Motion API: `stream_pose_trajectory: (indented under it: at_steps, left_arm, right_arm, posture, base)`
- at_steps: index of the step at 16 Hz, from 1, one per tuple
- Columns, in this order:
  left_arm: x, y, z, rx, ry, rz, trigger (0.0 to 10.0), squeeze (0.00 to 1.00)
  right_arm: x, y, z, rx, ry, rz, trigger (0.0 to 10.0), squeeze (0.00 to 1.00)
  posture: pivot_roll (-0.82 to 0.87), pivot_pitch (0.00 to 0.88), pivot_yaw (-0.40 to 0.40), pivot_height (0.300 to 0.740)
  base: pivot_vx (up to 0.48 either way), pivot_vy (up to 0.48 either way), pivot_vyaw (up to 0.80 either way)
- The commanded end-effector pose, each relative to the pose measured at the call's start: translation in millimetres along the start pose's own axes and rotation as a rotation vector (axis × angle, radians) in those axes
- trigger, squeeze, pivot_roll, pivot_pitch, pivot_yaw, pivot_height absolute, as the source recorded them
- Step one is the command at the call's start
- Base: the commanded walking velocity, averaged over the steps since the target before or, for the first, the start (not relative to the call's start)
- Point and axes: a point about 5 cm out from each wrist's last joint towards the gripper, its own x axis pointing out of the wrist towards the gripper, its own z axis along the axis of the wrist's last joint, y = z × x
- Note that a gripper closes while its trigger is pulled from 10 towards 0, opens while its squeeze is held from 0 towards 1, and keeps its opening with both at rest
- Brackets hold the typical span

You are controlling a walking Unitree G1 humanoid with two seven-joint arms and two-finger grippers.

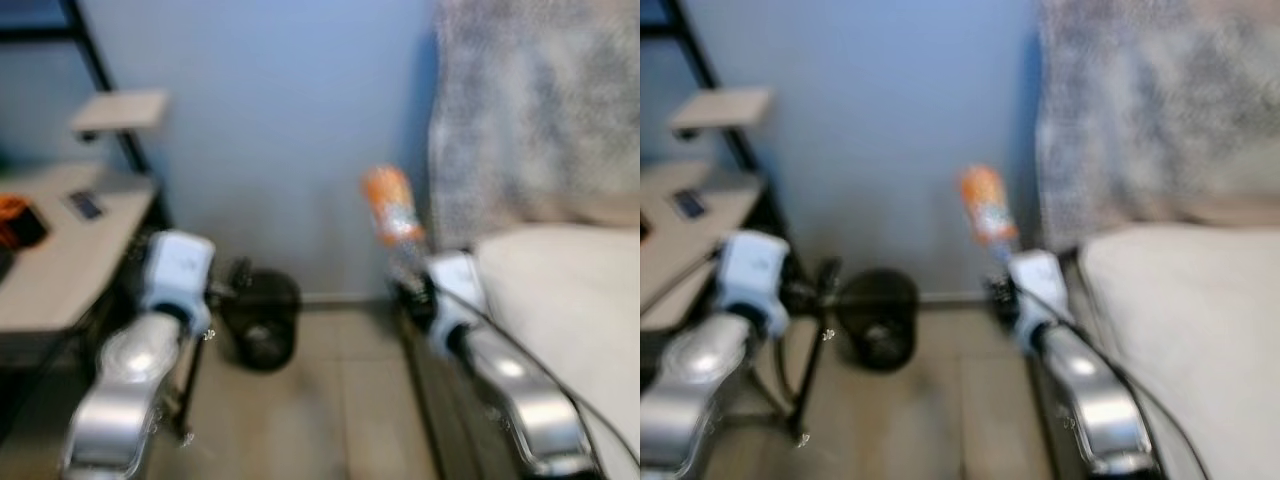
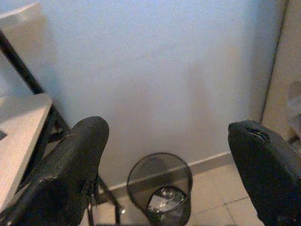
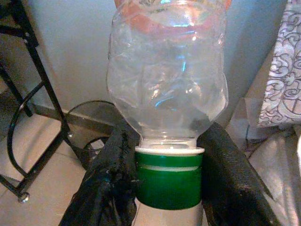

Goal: Clean up the room

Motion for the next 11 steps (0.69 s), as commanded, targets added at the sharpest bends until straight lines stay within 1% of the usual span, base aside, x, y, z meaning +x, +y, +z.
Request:
stream_pose_trajectory:
  at_steps: [1,2,11]
  left_arm:
    - [-2.2,10.4,-0.8,0.016,0.007,0.035,10.0,0.00]
    - [-2.3,10.6,-0.6,0.017,0.007,0.034,10.0,0.00]
    - [-3.2,10.2,-1.5,0.025,0.011,0.027,10.0,0.00]
  right_arm:
    - [3.4,13.1,10.0,0.004,-0.037,0.046,10.0,0.00]
    - [3.4,12.8,9.9,0.001,-0.037,0.042,10.0,0.00]
    - [3.6,10.1,7.9,-0.016,-0.031,0.022,10.0,0.00]
  posture:
    - [-0.04,0.000,0.025,0.740]
    - [-0.04,0.000,0.025,0.740]
    - [-0.04,0.000,0.025,0.740]
  base:
    - [0.334,0.000,0.80]
    - [0.334,0.000,0.80]
    - [0.330,0.000,0.00]
